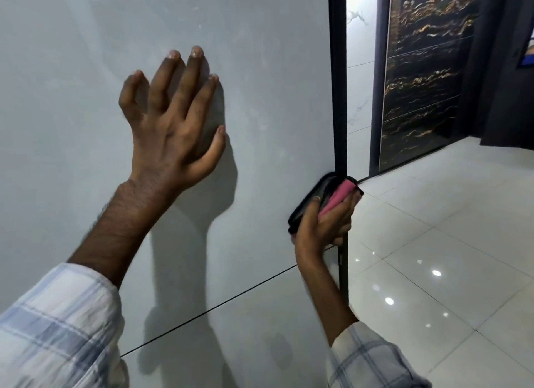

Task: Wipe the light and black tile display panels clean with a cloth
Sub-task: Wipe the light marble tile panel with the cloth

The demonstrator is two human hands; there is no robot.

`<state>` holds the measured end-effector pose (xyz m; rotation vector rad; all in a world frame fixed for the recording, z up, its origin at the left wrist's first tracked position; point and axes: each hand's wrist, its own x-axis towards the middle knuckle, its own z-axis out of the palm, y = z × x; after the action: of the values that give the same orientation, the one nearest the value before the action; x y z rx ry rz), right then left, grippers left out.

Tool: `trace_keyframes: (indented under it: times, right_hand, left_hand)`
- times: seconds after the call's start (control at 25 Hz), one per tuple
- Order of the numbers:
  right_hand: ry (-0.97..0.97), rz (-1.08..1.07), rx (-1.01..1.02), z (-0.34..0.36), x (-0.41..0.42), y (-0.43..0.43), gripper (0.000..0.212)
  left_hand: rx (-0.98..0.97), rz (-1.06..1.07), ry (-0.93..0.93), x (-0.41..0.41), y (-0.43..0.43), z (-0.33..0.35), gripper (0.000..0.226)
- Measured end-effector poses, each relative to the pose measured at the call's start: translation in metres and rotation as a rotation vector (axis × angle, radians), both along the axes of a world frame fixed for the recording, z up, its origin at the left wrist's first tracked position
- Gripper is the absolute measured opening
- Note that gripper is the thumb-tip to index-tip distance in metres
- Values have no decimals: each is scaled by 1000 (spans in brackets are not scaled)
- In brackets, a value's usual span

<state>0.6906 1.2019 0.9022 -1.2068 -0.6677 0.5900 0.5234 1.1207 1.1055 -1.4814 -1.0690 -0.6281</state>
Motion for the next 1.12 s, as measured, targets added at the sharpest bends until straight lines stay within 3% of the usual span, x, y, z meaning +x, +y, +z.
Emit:
trace_keyframes:
  times: [0.2, 0.24, 0.36, 0.4, 0.44, 0.56, 0.6, 0.64, 0.72, 0.76, 0.8, 0.88, 0.92, 0.96, 1.0, 1.08, 1.12]
  right_hand:
    - [-930, -43, 632, 68, 4, -3, 80]
    - [-907, -64, 648, 72, 18, 10, 79]
    - [-307, -87, 293, 95, 23, 19, 77]
    - [-282, -110, 229, 106, 12, 11, 77]
    - [-413, -125, 276, 111, 4, 4, 78]
    - [-1084, -152, 682, 105, 26, 18, 83]
    - [-1093, -150, 708, 112, 44, 28, 83]
    - [-967, -157, 630, 120, 54, 37, 82]
    - [-526, -128, 356, 143, 50, 35, 80]
    - [-493, -142, 319, 155, 40, 24, 81]
    - [-620, -162, 379, 160, 30, 16, 82]
    - [-1078, -174, 684, 156, 33, 22, 85]
    - [-1213, -194, 786, 164, 47, 32, 85]
    - [-1208, -217, 795, 175, 62, 42, 85]
    - [-1066, -234, 707, 187, 70, 53, 84]
    - [-598, -204, 437, 214, 61, 53, 80]
    - [-544, -220, 372, 224, 48, 44, 80]
  left_hand:
    - [6, 18, 19, -2, 4, -5, 66]
    - [3, 13, 20, -3, 3, -6, 66]
    - [11, 12, 24, -3, 3, -7, 65]
    - [10, 12, 21, -1, 4, -7, 65]
    - [8, 13, 19, 0, 4, -7, 65]
    - [-3, 11, 29, 0, 3, -4, 63]
    - [-9, 1, 31, 0, 2, -3, 62]
    - [-16, -16, 31, 1, 1, -2, 61]
    - [-23, -49, 26, 7, -1, 7, 60]
    - [-18, -56, 32, 10, -3, 15, 61]
    - [-4, -60, 47, 11, -5, 26, 62]
    - [41, -68, 71, 10, -8, 59, 64]
    - [57, -66, 75, 7, -8, 79, 65]
    - [65, -56, 76, 3, -8, 98, 67]
    - [72, -34, 73, 0, -6, 115, 68]
    - [95, 26, 54, -5, -1, 139, 69]
    - [97, 54, 50, -6, 3, 145, 71]
